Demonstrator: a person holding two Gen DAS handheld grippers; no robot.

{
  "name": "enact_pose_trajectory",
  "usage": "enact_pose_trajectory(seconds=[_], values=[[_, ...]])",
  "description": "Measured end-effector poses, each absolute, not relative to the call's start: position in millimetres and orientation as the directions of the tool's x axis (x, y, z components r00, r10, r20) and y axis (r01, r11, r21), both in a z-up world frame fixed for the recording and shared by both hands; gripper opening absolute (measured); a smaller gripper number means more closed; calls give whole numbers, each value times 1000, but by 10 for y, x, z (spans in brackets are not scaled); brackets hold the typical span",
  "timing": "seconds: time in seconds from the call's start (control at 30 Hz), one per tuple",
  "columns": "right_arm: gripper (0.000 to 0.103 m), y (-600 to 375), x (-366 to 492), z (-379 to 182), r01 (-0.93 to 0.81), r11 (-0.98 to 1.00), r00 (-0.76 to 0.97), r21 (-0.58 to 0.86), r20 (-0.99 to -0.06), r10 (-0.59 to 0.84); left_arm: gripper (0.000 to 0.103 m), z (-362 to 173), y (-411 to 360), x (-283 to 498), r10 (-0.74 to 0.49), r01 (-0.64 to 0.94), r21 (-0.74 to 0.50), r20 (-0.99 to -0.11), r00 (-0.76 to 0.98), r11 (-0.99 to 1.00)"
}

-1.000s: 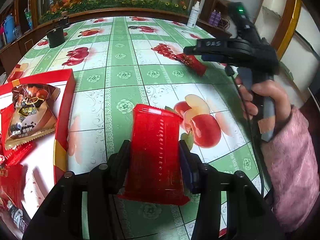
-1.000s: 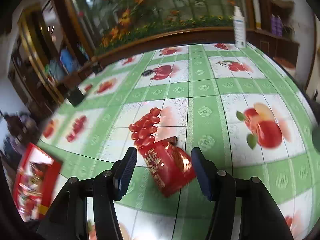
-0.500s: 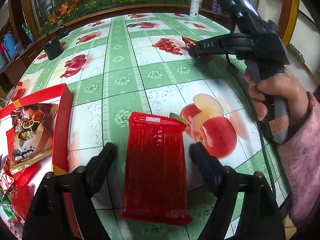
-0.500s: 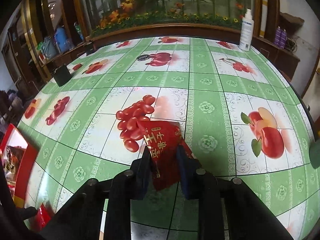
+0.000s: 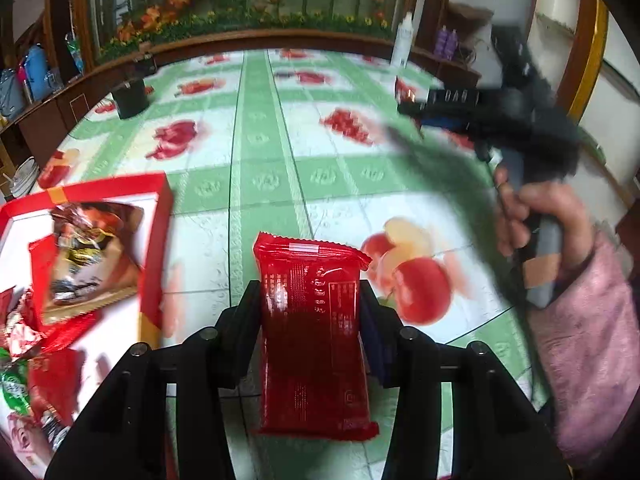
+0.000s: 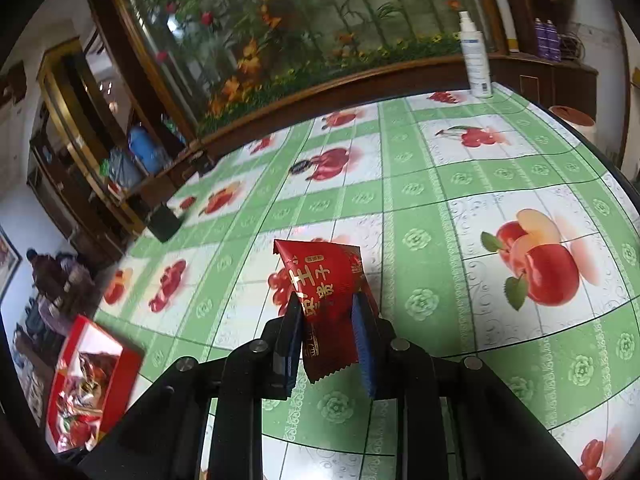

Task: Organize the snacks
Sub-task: 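Carry both red packets from the cloth over the white tray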

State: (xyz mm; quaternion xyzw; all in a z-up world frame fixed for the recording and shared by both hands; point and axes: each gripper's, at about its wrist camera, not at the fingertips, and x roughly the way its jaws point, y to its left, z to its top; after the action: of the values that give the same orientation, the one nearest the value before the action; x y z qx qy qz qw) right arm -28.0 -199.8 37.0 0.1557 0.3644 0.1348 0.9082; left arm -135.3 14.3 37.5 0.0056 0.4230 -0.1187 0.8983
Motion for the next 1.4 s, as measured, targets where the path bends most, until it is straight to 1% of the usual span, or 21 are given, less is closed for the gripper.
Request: enact_pose_trajectory(seconds=[0.23, 0.37, 0.53, 0.73, 0.93, 1.23, 1.4], values=[[25, -2181, -355, 366, -58, 911, 742, 407, -594, 312, 44, 803, 298, -1664, -237, 231, -101, -670, 703, 968], [25, -2213, -493, 427, -36, 917, 764, 398, -580, 282, 44, 911, 405, -1785, -247, 236, -104, -637, 730, 966], [25, -2234, -807, 477, -27, 911, 786, 412, -555, 275, 44, 969, 562, -1884, -282, 249, -140, -606, 744, 958], [25, -2199, -1203, 437, -45, 874, 776, 484, -533, 336, 44, 1006, 783, -2010, -301, 247, -171, -577, 759, 954], [24, -1877, -1450, 557, -119, 844, 762, 522, -497, 415, 44, 988, 995, -2106, -300, 222, -205, -566, 768, 953], [24, -1278, -1700, 722, -231, 829, 723, 510, -480, 497, 44, 995, 1324, -2308, -293, 189, -242, -532, 794, 952], [24, -941, -1862, 885, -283, 827, 710, 486, -473, 522, 44, 978, 1617, -2425, -304, 171, -292, -508, 806, 941]])
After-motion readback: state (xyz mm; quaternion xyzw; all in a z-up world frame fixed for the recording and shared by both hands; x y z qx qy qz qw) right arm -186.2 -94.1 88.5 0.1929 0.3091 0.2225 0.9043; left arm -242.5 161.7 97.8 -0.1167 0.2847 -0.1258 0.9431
